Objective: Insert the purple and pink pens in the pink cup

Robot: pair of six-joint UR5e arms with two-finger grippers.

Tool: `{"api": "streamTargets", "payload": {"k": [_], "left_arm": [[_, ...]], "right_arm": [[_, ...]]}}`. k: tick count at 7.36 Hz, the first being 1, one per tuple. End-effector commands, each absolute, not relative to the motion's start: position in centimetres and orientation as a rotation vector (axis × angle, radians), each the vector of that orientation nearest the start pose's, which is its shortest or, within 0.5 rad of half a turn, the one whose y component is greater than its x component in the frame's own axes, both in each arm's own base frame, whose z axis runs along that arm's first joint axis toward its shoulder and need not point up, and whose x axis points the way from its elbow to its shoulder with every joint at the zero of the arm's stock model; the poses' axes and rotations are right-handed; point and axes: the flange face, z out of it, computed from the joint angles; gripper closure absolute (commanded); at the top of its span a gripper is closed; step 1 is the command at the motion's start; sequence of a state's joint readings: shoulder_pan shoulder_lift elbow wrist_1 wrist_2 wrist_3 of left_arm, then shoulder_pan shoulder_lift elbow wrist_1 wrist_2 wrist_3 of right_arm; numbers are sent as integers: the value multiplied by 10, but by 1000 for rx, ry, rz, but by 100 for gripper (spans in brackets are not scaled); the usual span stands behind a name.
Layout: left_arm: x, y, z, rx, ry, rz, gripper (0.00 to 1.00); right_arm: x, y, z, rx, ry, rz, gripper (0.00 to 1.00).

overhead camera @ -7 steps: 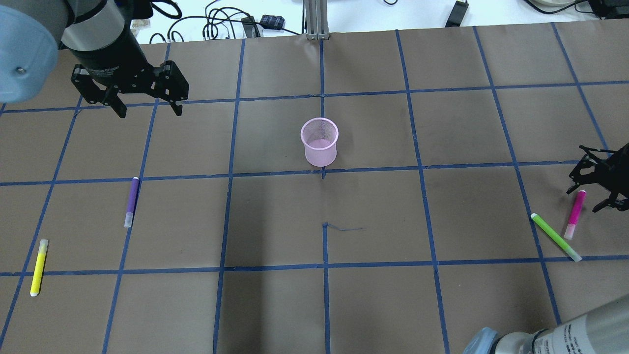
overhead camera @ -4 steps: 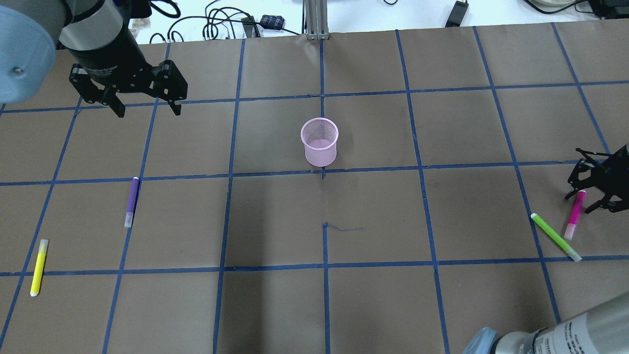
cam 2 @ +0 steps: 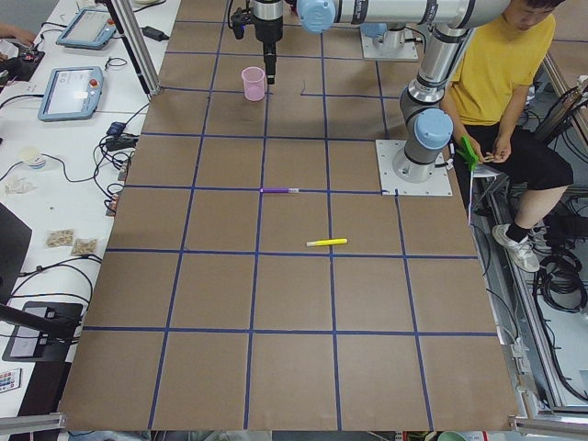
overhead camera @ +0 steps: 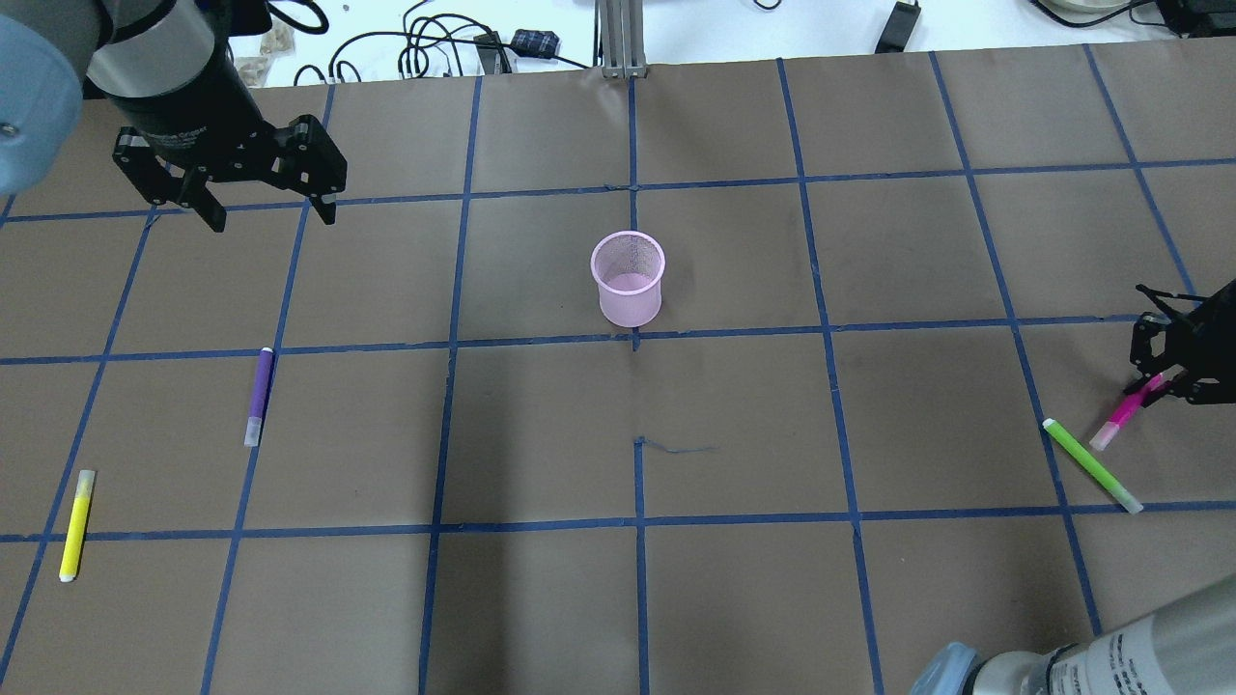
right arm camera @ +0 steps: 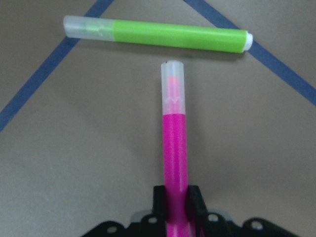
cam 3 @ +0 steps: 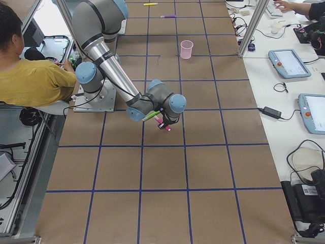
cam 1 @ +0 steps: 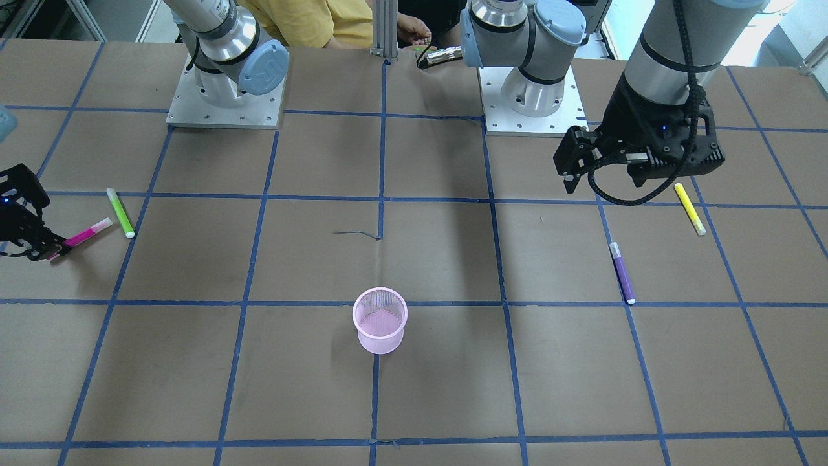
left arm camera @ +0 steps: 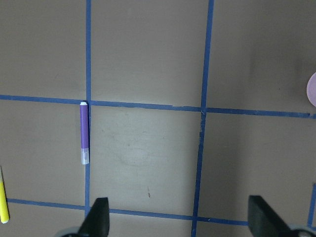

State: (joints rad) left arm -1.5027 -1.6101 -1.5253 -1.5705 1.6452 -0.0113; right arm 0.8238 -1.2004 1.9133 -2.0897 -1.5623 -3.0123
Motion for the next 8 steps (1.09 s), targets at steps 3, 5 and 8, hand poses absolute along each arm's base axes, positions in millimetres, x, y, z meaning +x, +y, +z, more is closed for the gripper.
{"api": "streamTargets", "payload": {"k": [3,5,8], "left_arm": [[41,-538,431,-6,3103,193,0],[86,-554,374,136,3126,274,0],[135,-586,284,296,3153,358,0]], "right_arm": [[-272,-506,348,-2507,1904,-21,100],[-199,-507,402,-2399,2096,27,100],[-6,-511,449,-2330,2276,120,100]]}}
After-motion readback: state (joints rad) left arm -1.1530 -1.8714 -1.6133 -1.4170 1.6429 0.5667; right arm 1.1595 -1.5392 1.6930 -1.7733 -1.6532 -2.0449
